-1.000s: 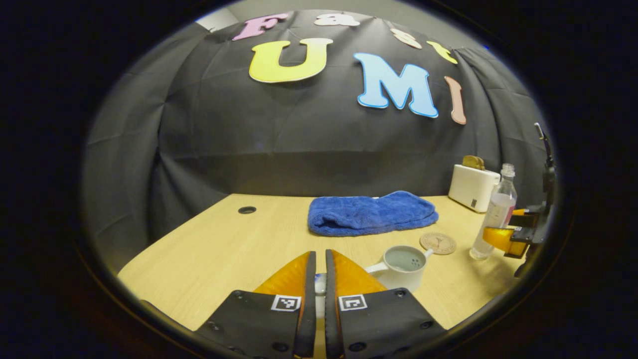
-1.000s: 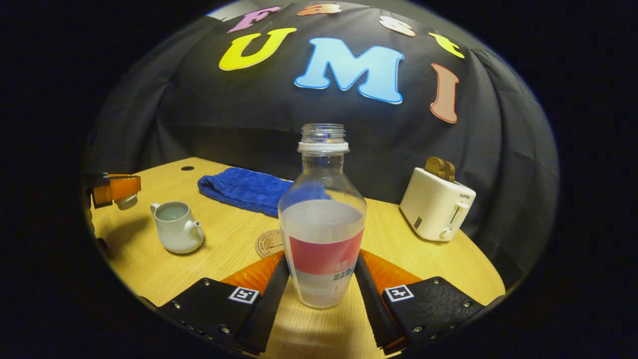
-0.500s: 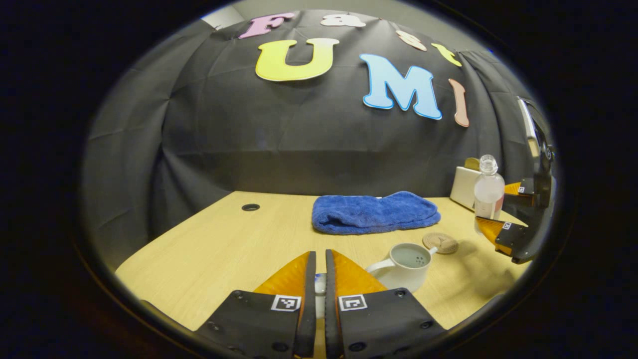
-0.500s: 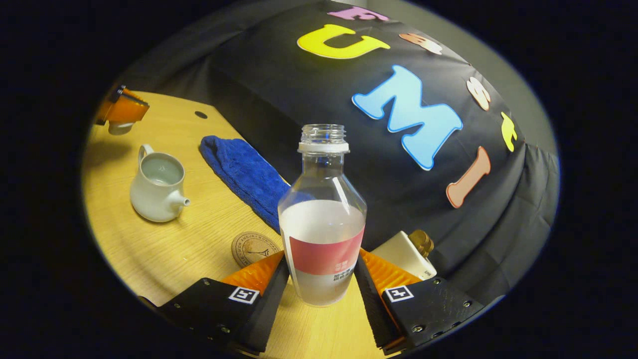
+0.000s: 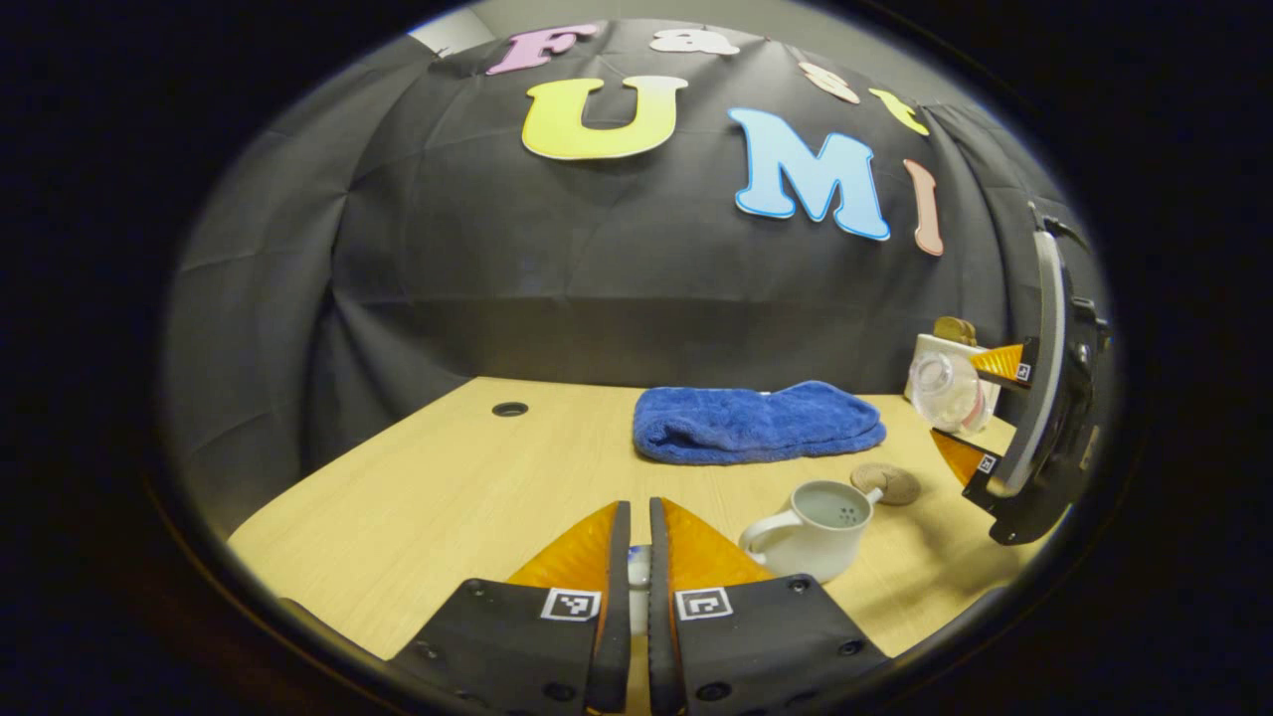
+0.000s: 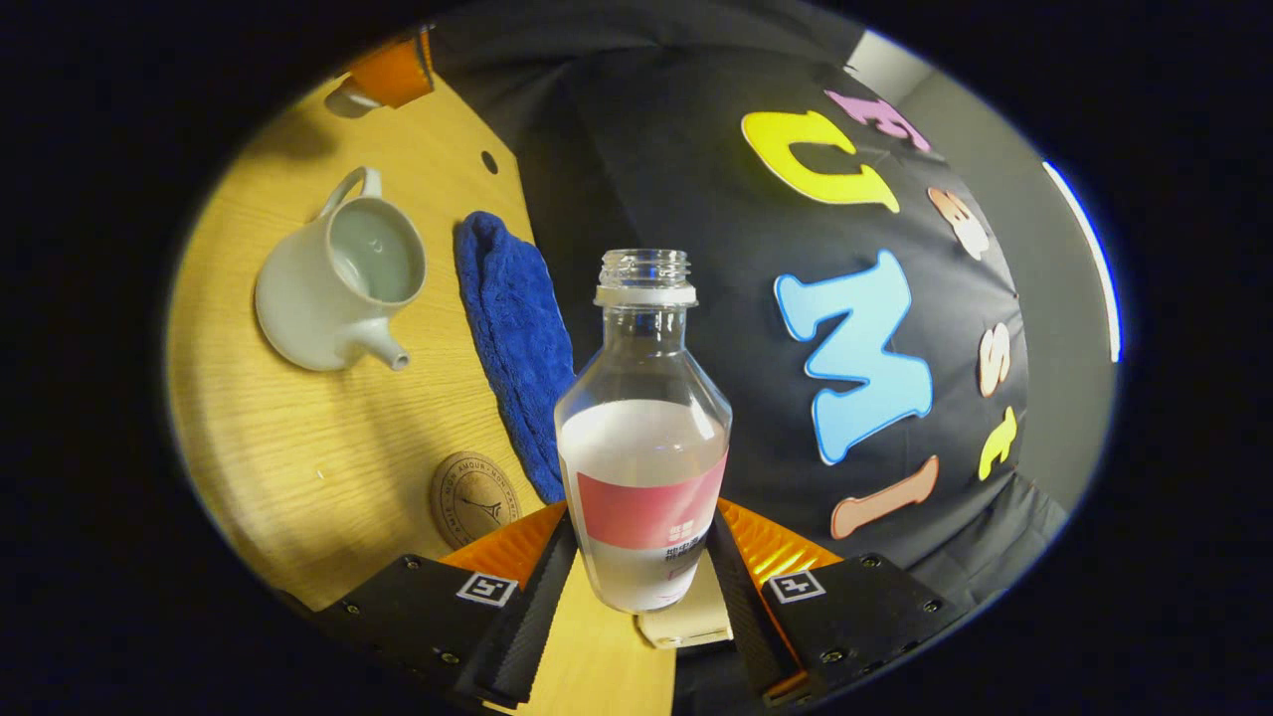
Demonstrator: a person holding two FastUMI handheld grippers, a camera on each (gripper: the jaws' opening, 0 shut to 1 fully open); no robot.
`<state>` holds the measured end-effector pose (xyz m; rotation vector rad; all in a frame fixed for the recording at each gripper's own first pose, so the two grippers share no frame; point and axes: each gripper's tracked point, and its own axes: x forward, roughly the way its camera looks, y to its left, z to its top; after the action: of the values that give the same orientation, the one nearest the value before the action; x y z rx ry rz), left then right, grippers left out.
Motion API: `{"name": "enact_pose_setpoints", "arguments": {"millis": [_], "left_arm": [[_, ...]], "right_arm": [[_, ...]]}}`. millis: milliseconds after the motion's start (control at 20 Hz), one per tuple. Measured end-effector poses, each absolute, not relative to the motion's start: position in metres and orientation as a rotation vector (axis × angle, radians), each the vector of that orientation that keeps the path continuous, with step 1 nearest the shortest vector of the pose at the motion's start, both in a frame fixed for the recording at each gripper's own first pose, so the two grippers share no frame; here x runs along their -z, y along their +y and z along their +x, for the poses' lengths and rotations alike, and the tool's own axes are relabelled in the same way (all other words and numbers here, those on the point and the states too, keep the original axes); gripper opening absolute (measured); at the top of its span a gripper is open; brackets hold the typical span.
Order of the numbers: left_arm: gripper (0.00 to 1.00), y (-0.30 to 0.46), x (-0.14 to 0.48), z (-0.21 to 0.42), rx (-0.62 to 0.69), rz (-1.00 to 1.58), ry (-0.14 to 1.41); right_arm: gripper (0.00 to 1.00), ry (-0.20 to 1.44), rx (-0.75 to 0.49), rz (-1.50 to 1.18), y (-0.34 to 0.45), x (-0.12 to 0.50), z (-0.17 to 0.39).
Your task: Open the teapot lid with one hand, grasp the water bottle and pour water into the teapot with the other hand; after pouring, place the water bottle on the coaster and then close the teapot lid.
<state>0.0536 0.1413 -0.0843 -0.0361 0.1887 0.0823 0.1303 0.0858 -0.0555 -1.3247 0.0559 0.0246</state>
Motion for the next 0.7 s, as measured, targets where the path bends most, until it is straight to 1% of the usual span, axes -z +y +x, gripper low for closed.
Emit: {"name": "enact_pose_setpoints", "arguments": {"millis": [400, 700], "left_arm": [[0.14, 0.144, 0.086, 0.053, -0.086, -0.040, 0.193], [0.14, 0.145, 0.088, 0.052, -0.089, -0.038, 0.199]], "right_arm": [[0.76, -0.047, -0.028, -1.570, 0.099, 0.057, 0.126], [0.76, -0.103, -0.023, -1.691, 0.107, 0.054, 0.129]]}}
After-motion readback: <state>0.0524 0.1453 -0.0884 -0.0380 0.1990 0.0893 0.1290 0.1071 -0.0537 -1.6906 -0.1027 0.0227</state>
